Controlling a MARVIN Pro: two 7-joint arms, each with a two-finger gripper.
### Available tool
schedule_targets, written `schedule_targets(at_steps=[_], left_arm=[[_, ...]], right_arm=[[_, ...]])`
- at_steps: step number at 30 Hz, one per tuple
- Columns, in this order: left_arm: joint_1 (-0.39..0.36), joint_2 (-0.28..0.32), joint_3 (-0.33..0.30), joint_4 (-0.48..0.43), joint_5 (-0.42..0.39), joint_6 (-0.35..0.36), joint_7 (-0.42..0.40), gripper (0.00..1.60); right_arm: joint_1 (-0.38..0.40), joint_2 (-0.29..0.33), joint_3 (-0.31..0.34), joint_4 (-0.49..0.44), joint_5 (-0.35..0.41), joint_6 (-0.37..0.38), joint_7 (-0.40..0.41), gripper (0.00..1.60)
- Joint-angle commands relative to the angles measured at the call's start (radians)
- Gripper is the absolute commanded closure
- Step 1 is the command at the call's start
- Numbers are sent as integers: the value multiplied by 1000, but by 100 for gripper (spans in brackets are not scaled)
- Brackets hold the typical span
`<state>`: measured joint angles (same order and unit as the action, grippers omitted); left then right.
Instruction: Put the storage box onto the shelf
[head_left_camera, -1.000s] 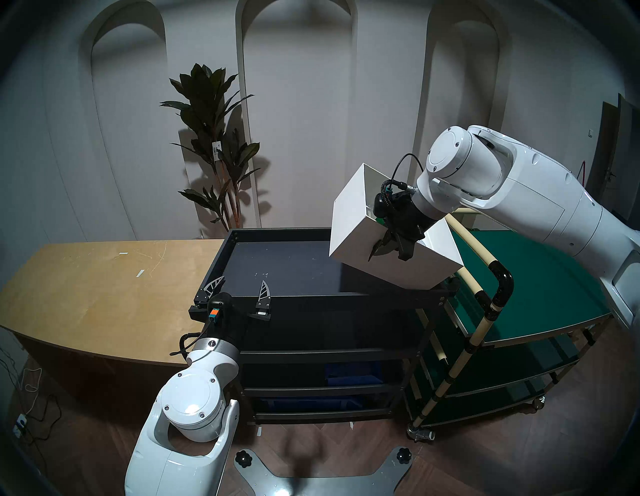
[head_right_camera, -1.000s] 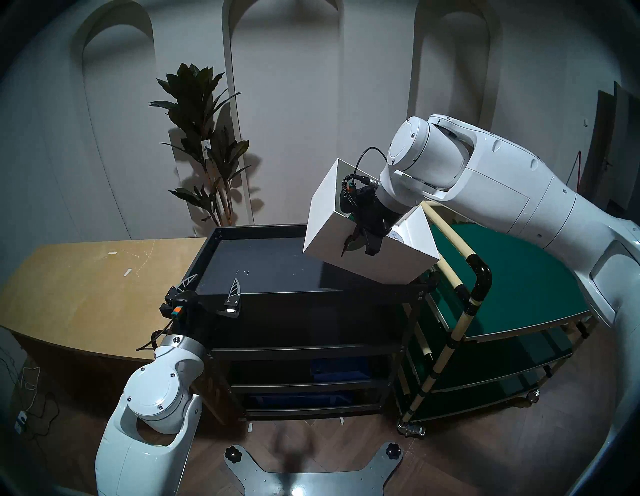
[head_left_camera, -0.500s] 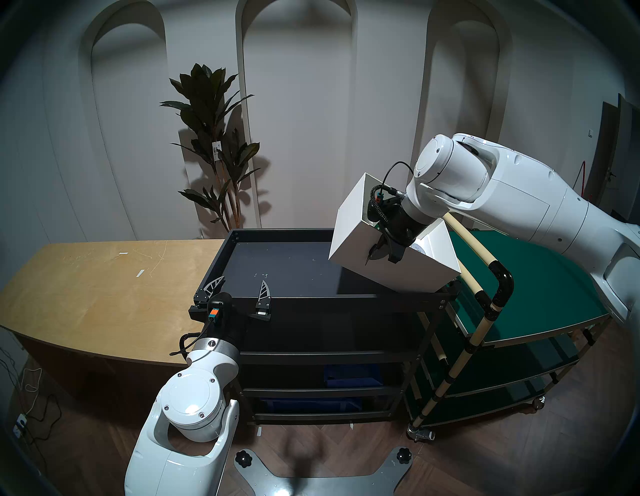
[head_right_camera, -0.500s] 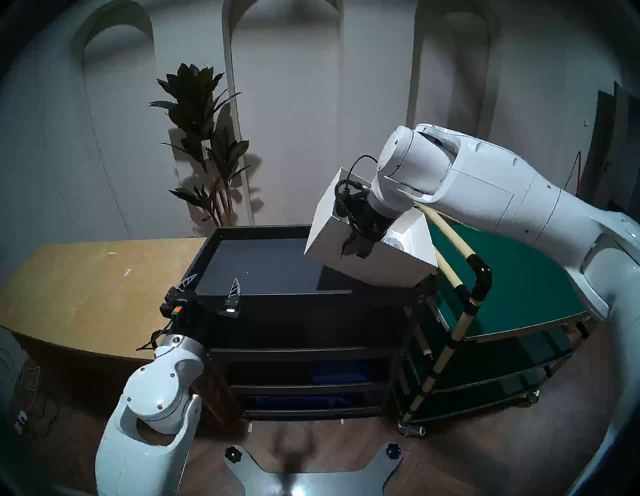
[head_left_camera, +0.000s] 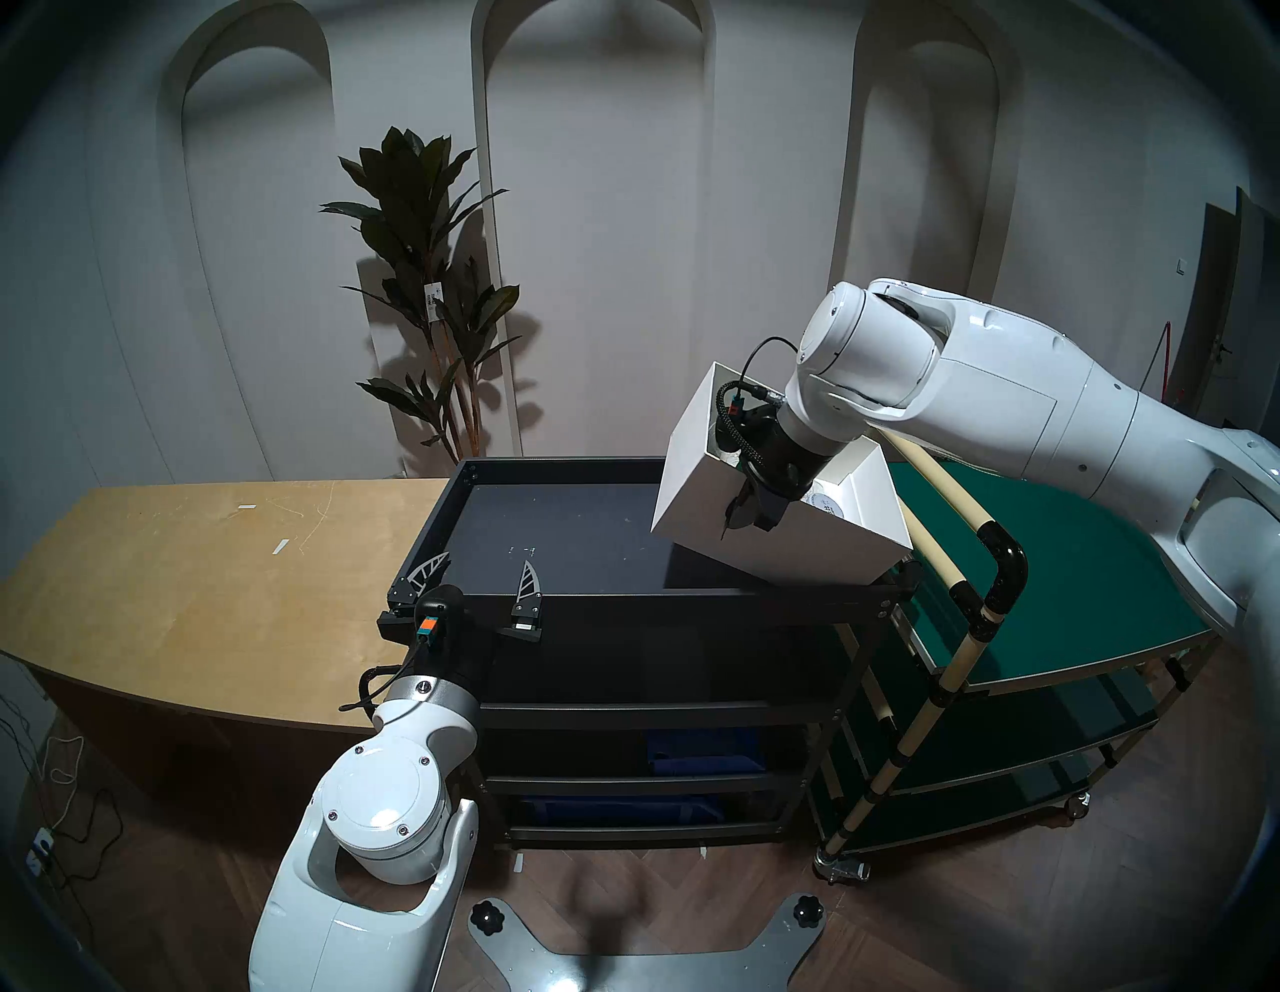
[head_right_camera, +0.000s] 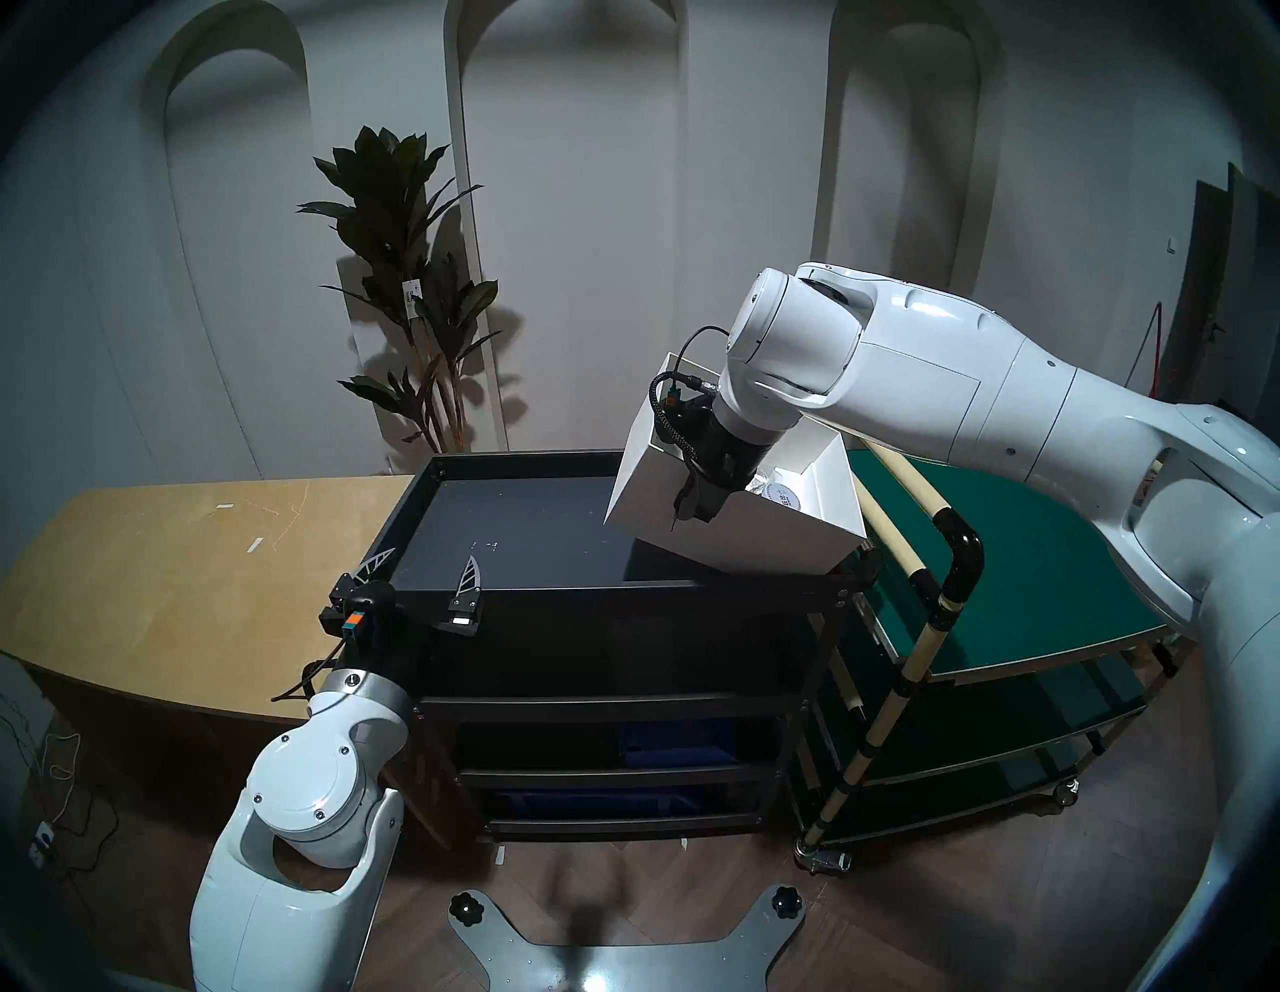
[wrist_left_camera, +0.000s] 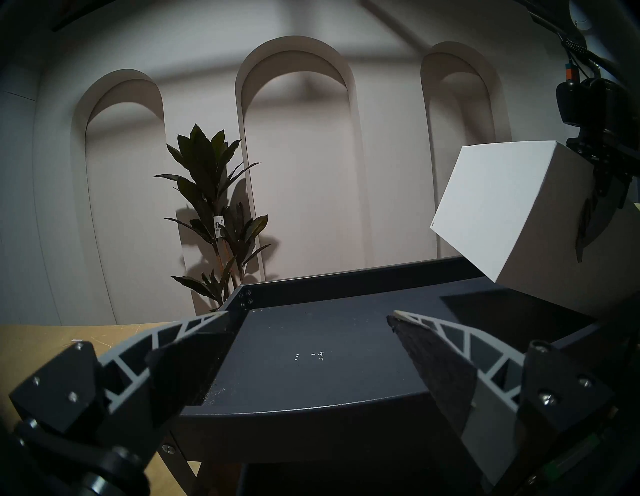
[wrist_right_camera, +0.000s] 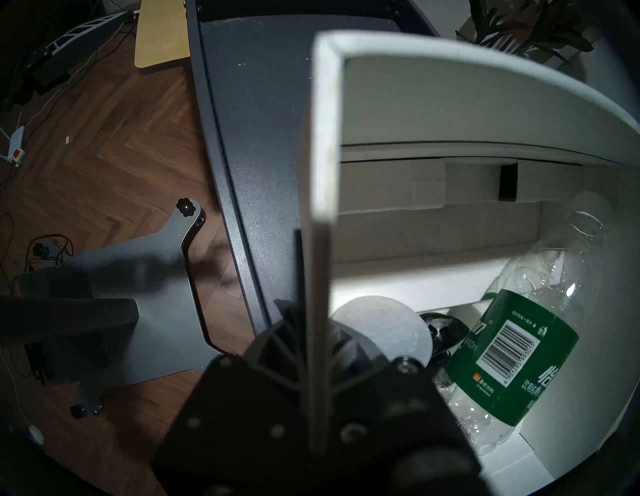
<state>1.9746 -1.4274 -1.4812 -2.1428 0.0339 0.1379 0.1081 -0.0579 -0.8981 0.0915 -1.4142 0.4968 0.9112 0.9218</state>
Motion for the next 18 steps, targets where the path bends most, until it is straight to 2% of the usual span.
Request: schedule_targets(at_steps=[1, 18], left_arm=[[-3, 0, -1, -23, -2, -6, -1, 0], [-2, 2, -1, -25, -6, -6, 0, 0]], right_arm=[[52, -55, -24, 47, 19, 7, 96, 160], [83, -143, -175, 127, 67, 0, 83, 160]])
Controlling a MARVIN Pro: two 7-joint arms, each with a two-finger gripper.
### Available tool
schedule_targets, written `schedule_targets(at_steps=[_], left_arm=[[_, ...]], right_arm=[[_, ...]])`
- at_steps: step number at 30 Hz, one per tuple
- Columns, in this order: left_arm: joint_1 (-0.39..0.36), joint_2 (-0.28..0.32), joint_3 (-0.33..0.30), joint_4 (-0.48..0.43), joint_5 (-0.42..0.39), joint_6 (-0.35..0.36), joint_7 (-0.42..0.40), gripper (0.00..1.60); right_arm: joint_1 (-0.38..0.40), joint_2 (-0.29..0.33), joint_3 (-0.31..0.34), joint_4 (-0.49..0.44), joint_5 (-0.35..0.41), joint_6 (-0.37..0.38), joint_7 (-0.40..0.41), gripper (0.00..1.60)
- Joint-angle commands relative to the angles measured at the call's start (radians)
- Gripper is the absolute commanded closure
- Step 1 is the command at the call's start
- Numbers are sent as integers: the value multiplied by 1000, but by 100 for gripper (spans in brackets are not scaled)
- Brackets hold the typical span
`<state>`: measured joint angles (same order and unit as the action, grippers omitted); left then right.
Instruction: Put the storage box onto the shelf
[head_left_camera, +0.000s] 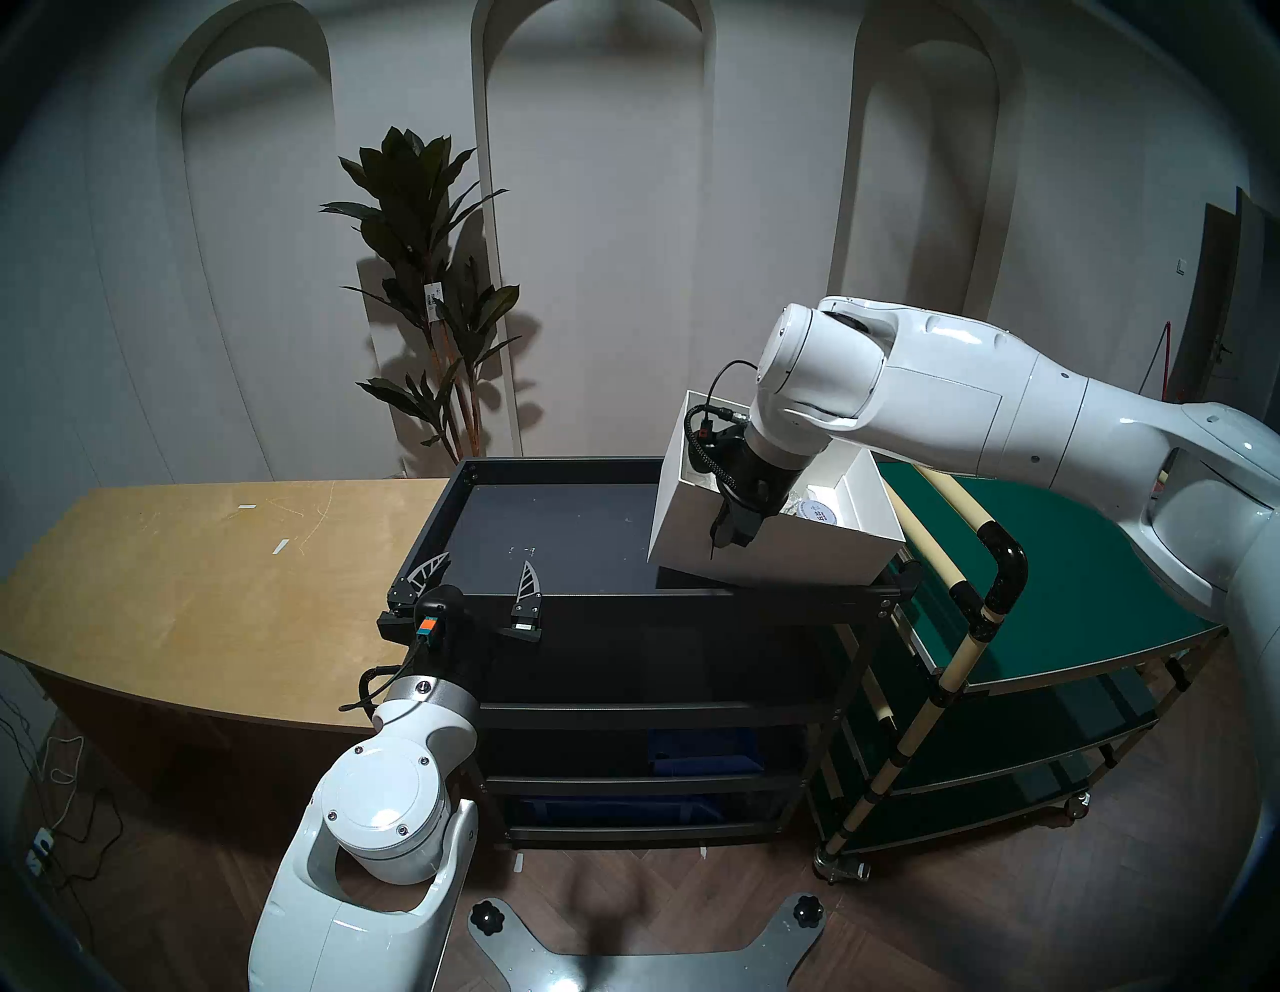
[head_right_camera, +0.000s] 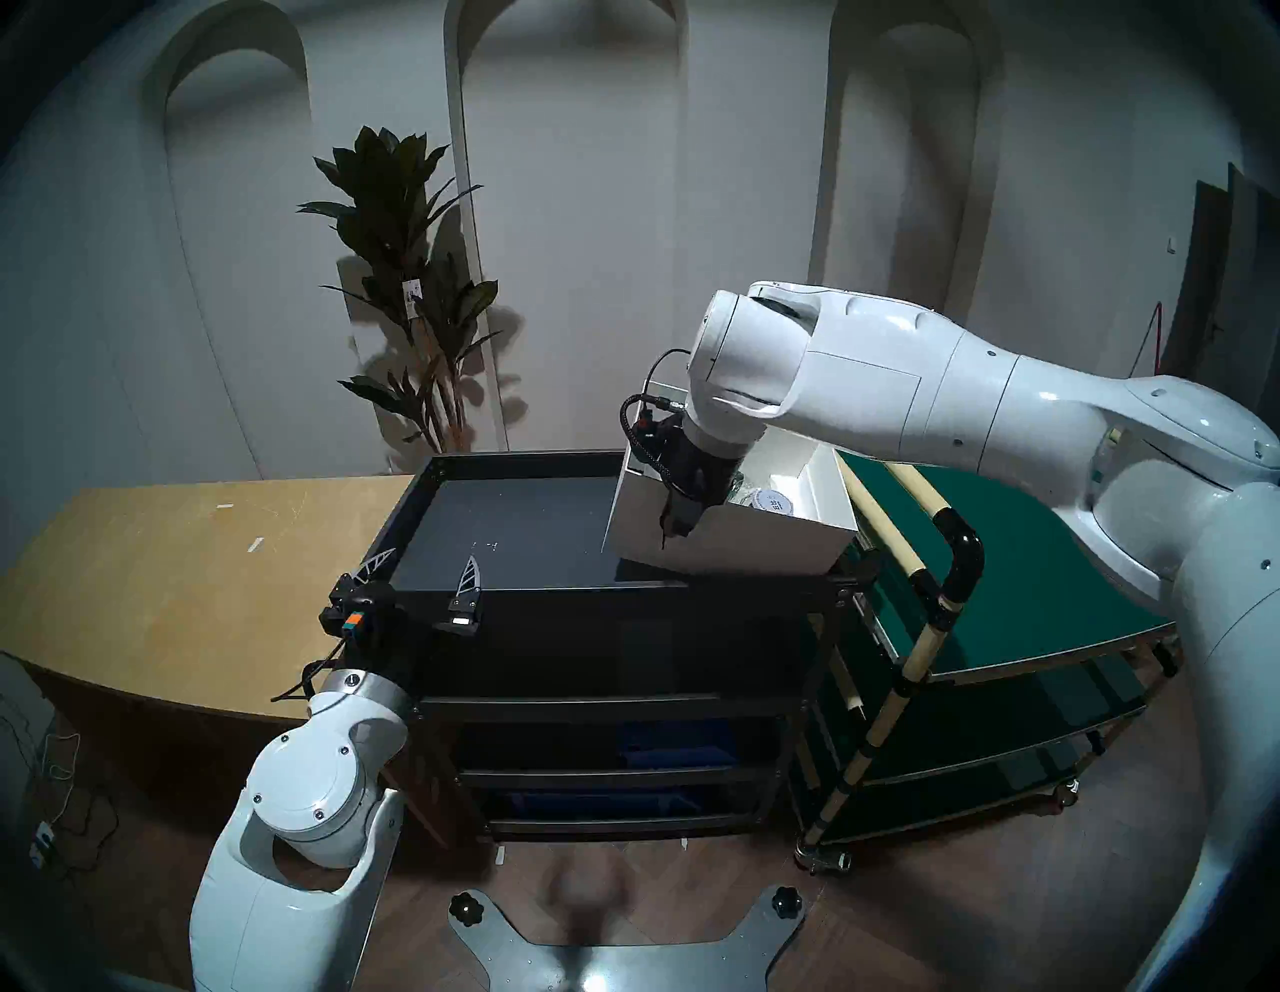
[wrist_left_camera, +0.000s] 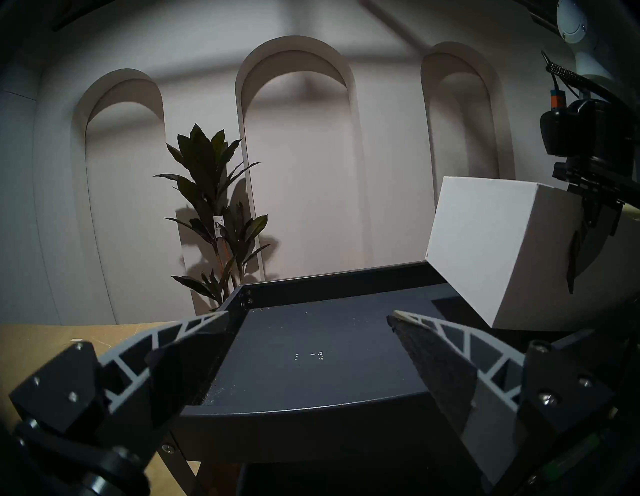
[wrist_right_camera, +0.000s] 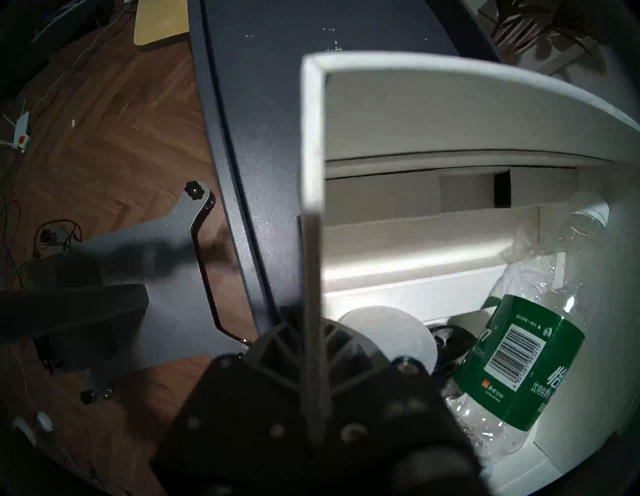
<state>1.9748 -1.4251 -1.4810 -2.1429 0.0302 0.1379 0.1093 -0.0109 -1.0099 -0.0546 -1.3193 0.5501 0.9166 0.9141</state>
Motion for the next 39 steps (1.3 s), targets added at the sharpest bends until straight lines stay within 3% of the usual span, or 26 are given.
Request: schedule_targets(at_steps=[1, 14, 15, 17, 18, 19, 20, 29, 39], left_arm=[[-2, 0, -1, -25, -2, -6, -1, 0], [-2, 2, -1, -26, -5, -6, 0, 0], [-2, 2, -1, -26, -5, -6, 0, 0], [-2, 2, -1, -26, -6, -6, 0, 0], [-2, 2, -1, -26, -6, -6, 1, 0], [-2, 2, -1, -26, -6, -6, 1, 0], [-2, 3, -1, -26, -6, -6, 1, 0], [-1, 4, -1, -28, -8, -6, 1, 0], [-1, 5, -1, -27, -10, -6, 2, 0]], right_arm=[[41, -36, -37, 38, 14, -7, 107, 160], [94, -93, -129, 92, 40, -29, 122, 160], [96, -96, -136, 94, 43, -32, 109, 149], [107, -105, -152, 105, 45, -40, 133, 99], [108, -108, -158, 106, 50, -42, 112, 99], [113, -110, -164, 111, 50, -45, 128, 82], [118, -113, -172, 115, 52, -48, 134, 1], [172, -124, -228, 144, 67, -80, 161, 0], [271, -122, -244, 187, 80, -121, 204, 0]])
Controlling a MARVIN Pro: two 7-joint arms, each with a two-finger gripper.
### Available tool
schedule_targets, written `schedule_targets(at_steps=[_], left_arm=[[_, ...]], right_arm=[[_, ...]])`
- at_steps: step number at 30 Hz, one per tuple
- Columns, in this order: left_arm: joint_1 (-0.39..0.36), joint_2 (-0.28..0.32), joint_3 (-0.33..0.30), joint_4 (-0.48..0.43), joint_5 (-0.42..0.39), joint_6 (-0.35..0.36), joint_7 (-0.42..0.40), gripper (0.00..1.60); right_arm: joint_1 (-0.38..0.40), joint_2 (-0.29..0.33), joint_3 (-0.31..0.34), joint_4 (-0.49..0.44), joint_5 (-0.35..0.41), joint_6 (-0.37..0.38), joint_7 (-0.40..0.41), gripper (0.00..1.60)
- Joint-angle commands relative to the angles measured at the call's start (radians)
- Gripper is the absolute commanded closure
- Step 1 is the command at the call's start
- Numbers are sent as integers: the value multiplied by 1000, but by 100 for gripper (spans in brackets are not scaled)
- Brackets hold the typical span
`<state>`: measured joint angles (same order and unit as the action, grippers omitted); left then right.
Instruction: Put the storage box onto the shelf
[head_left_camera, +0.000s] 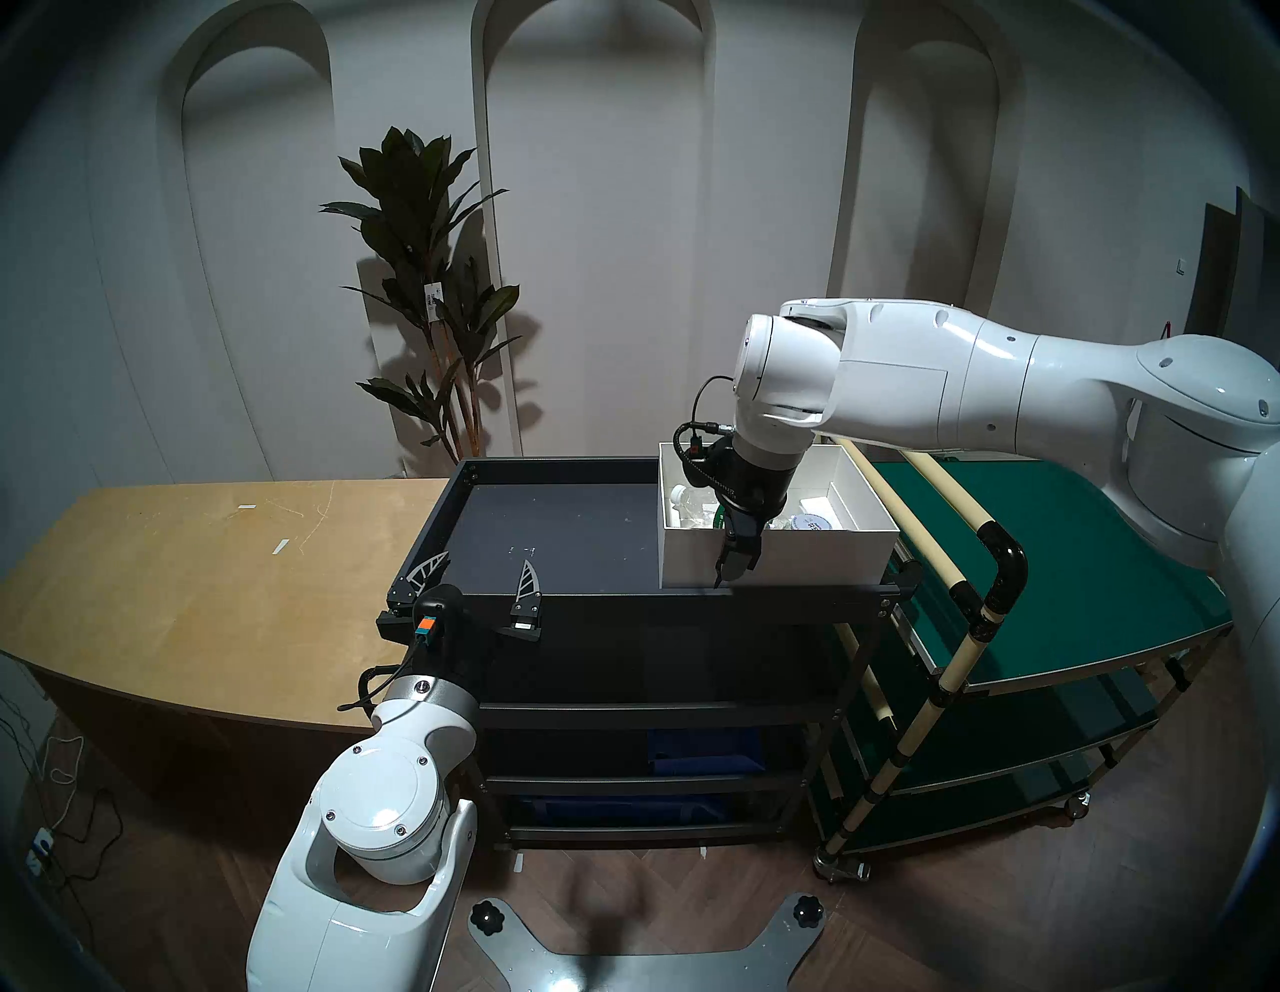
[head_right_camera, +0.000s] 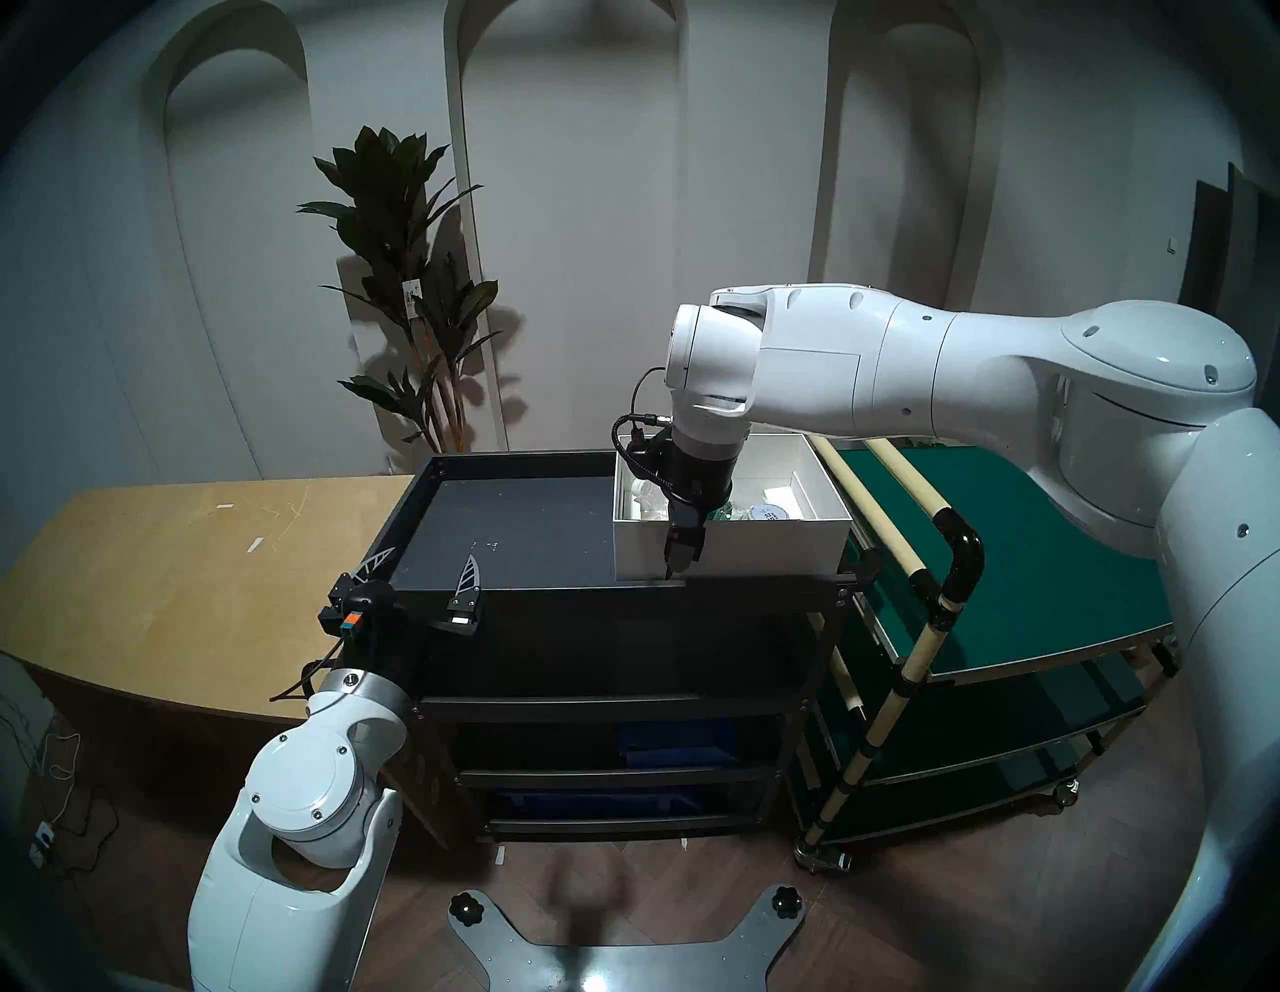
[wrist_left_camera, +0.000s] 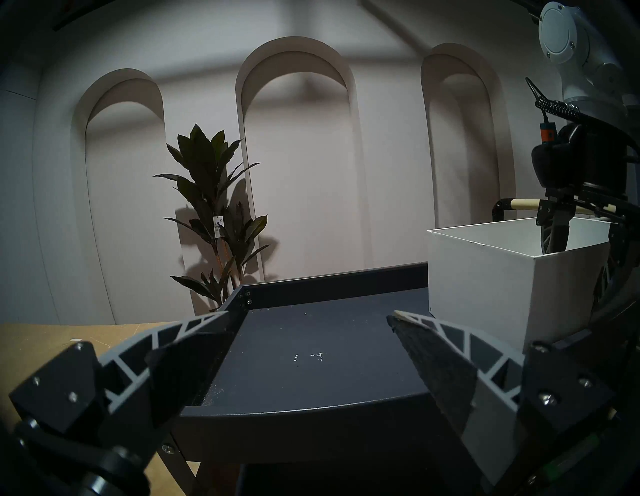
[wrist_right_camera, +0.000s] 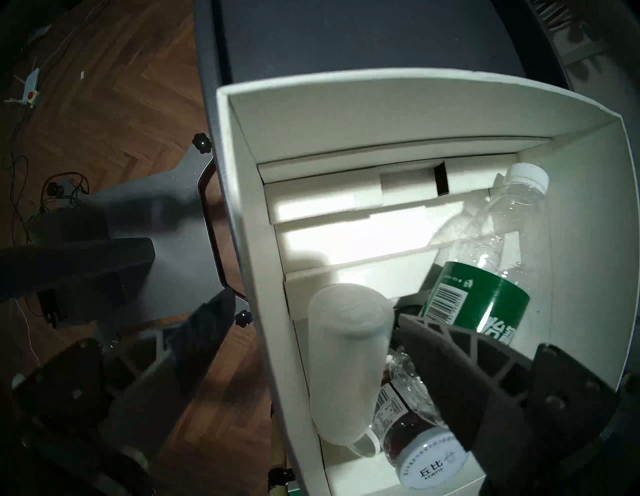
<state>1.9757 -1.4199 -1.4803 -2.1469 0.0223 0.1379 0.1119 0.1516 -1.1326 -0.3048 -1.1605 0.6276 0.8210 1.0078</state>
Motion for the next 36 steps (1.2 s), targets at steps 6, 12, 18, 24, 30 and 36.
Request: schedule_targets(at_steps=[6, 12, 18, 24, 30, 36], left_arm=[[-2, 1, -1, -23, -2, -6, 0, 0], [-2, 2, -1, -23, -3, -6, 1, 0], [-3, 3, 0, -21, -4, -5, 1, 0], [-3, 4, 0, -22, -5, -6, 2, 0], [-2, 4, 0, -25, -6, -6, 2, 0], [0, 6, 0, -28, -8, -6, 2, 0]], right_arm=[[155, 13, 15, 49, 3, -47, 129, 0], [198, 53, 61, 81, 14, -77, 143, 0], [258, 109, 112, 113, 30, -103, 175, 0], [315, 187, 166, 146, 44, -127, 193, 0], [367, 261, 238, 189, 79, -153, 219, 0], [401, 310, 283, 244, 134, -170, 248, 0]])
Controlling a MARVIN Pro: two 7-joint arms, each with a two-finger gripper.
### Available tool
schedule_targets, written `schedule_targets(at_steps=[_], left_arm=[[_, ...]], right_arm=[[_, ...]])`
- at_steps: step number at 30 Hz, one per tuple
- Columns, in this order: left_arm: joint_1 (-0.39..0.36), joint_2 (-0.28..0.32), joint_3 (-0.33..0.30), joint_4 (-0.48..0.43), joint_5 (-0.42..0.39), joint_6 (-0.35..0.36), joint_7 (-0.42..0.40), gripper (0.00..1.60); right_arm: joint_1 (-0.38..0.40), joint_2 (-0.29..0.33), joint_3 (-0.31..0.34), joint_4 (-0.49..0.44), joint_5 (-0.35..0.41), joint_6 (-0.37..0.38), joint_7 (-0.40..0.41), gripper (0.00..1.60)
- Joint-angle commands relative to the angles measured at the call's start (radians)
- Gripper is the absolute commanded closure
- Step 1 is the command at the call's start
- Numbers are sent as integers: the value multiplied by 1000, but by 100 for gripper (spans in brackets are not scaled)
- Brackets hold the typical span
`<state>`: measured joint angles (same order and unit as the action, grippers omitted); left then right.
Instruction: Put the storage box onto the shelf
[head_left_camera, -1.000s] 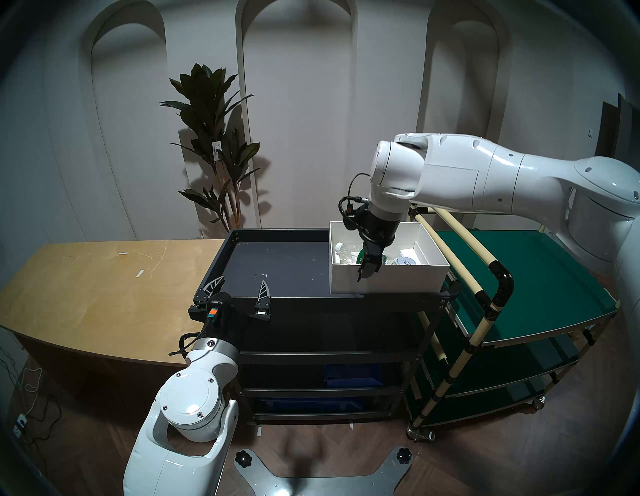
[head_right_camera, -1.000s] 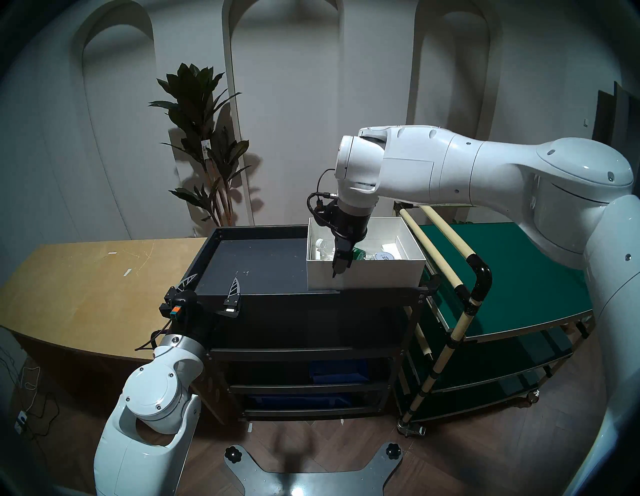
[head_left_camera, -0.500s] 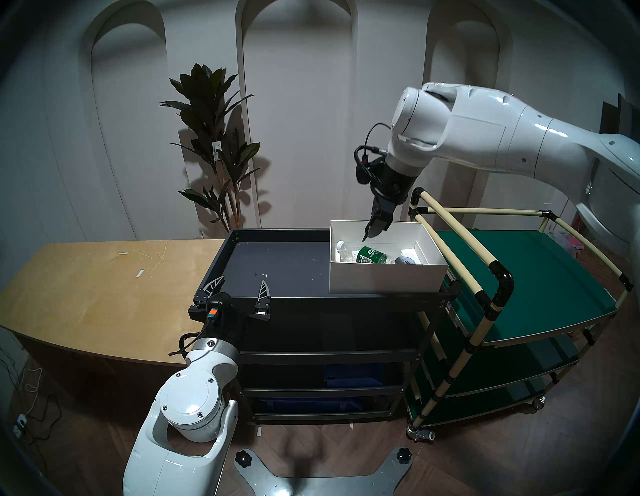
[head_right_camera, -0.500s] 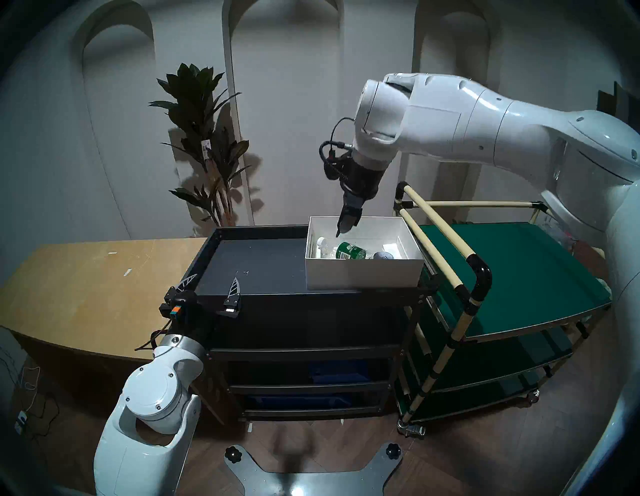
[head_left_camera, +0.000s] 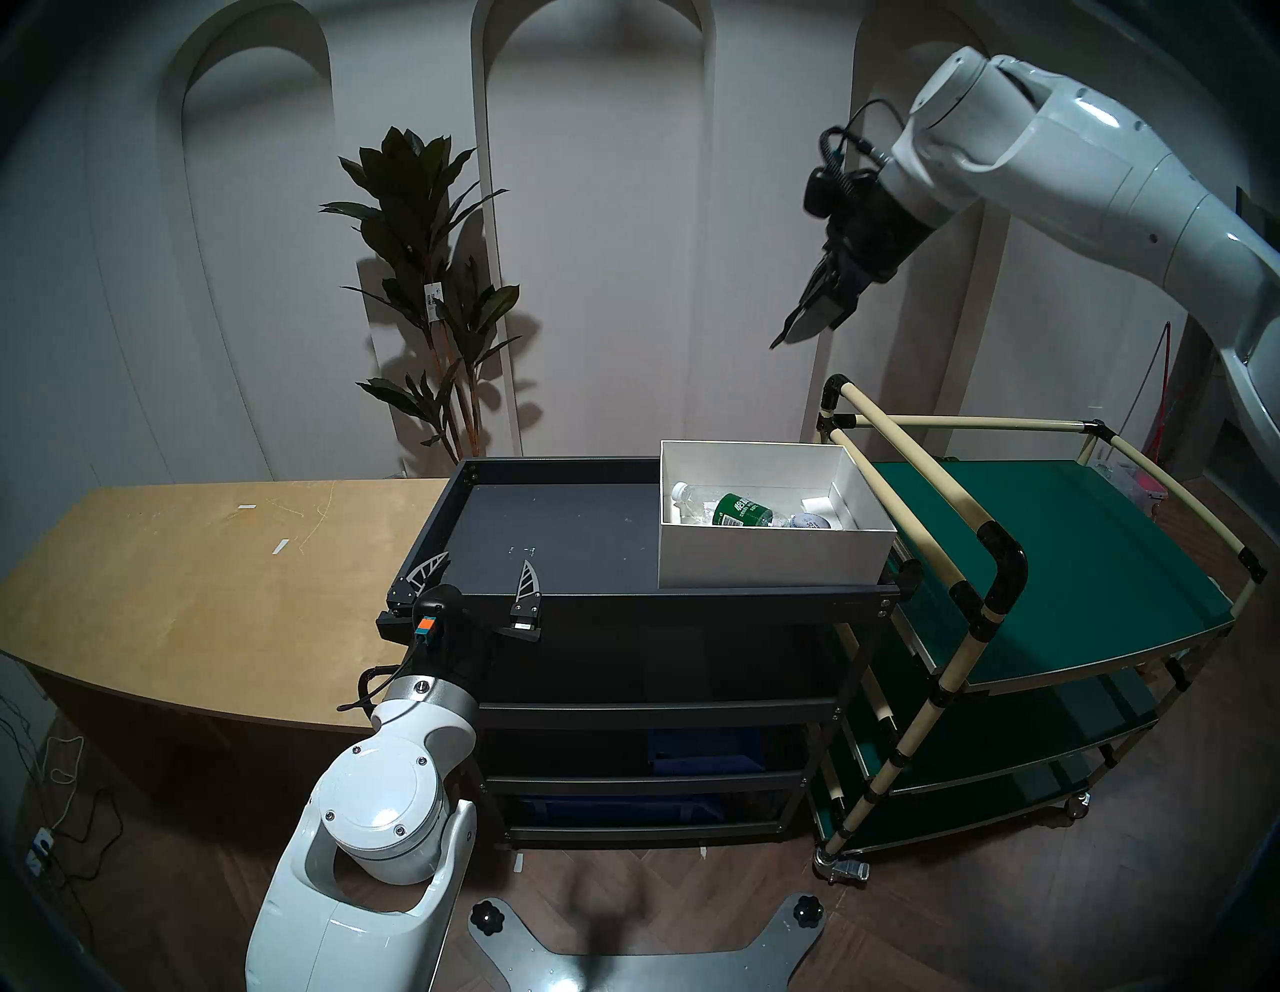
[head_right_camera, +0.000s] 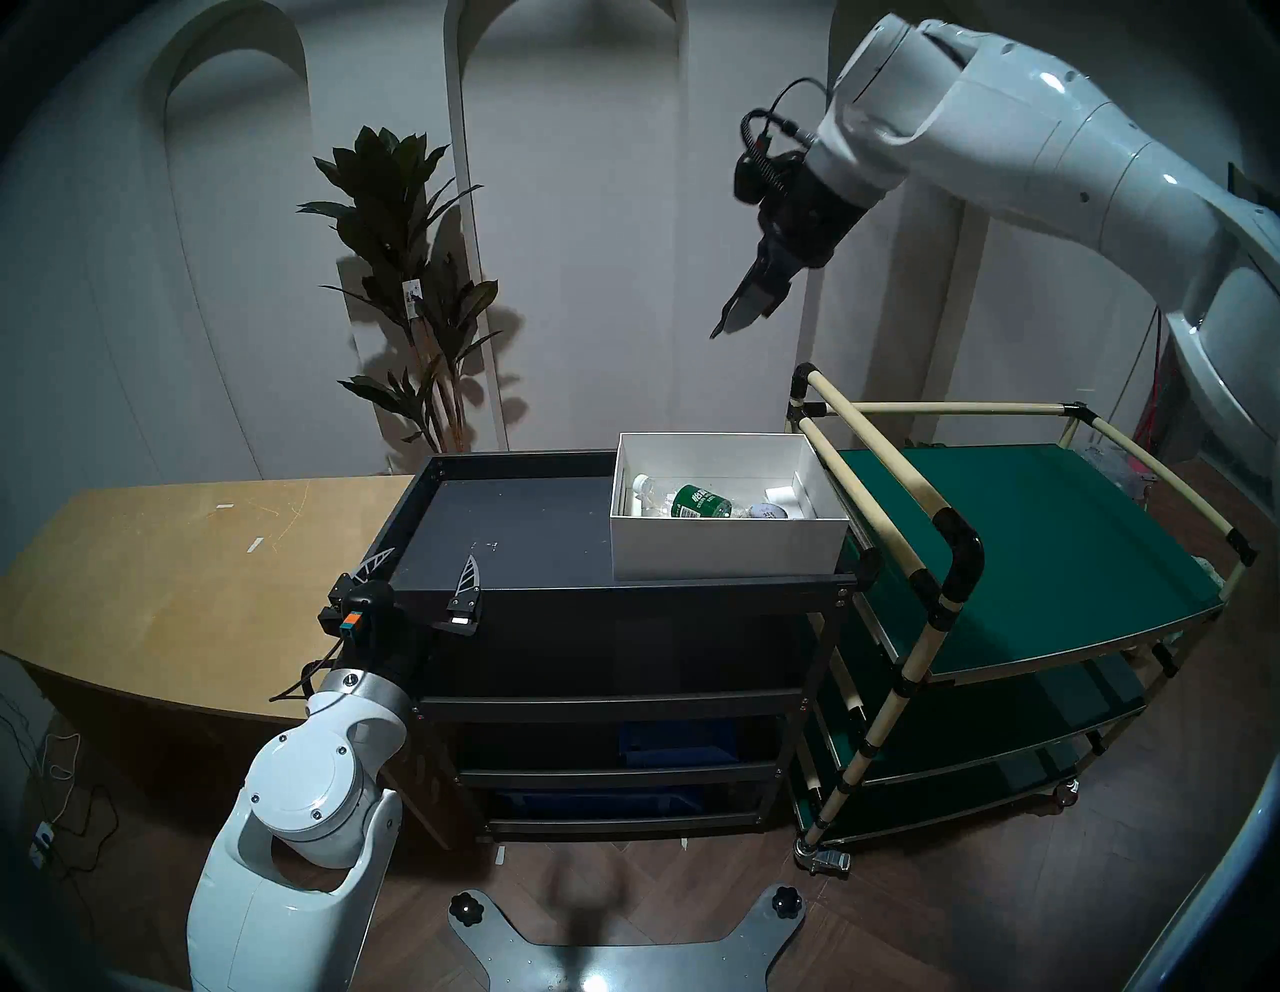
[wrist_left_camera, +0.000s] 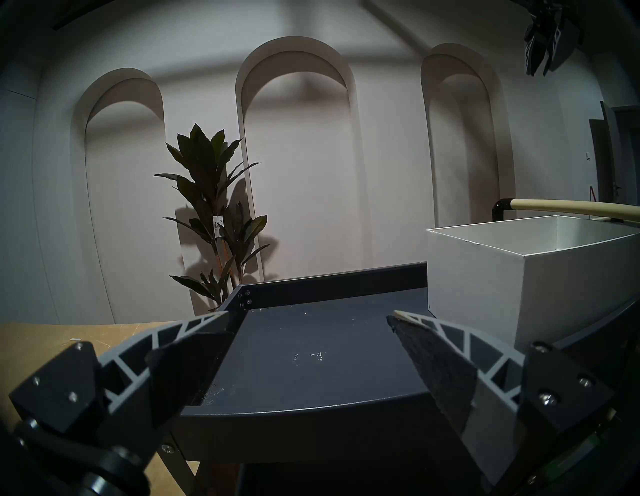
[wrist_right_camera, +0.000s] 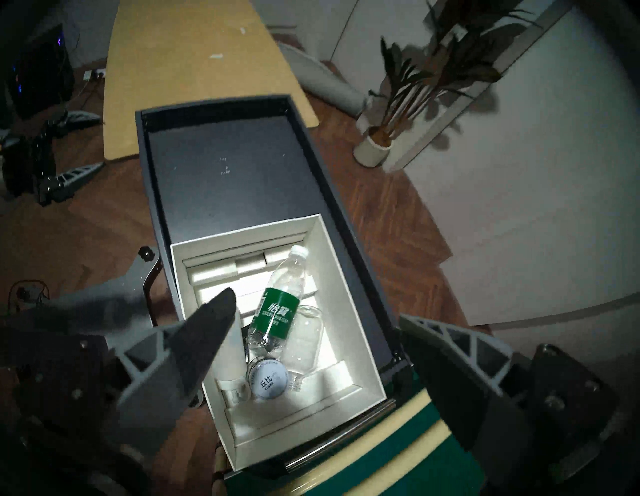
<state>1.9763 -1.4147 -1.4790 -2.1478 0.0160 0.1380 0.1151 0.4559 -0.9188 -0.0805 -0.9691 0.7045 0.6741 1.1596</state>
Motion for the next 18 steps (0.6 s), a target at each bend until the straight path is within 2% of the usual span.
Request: schedule_targets(at_steps=[1, 3, 5, 11, 18], left_arm=[[0, 0, -2, -28, -2, -6, -1, 0], [0, 1, -2, -29, -2, -6, -1, 0], [1, 1, -2, -30, -3, -7, -1, 0], [4, 3, -2, -33, -5, -6, -1, 0], [6, 4, -2, -37, -7, -6, 0, 0]], right_arm=[[100, 120, 65, 47, 65, -25, 114, 0], [100, 123, 72, 69, 85, -26, 103, 0], [98, 165, 81, 61, 109, -30, 127, 0], [70, 223, 87, 78, 172, -31, 131, 0], [14, 313, 87, -16, 256, -57, 142, 0]])
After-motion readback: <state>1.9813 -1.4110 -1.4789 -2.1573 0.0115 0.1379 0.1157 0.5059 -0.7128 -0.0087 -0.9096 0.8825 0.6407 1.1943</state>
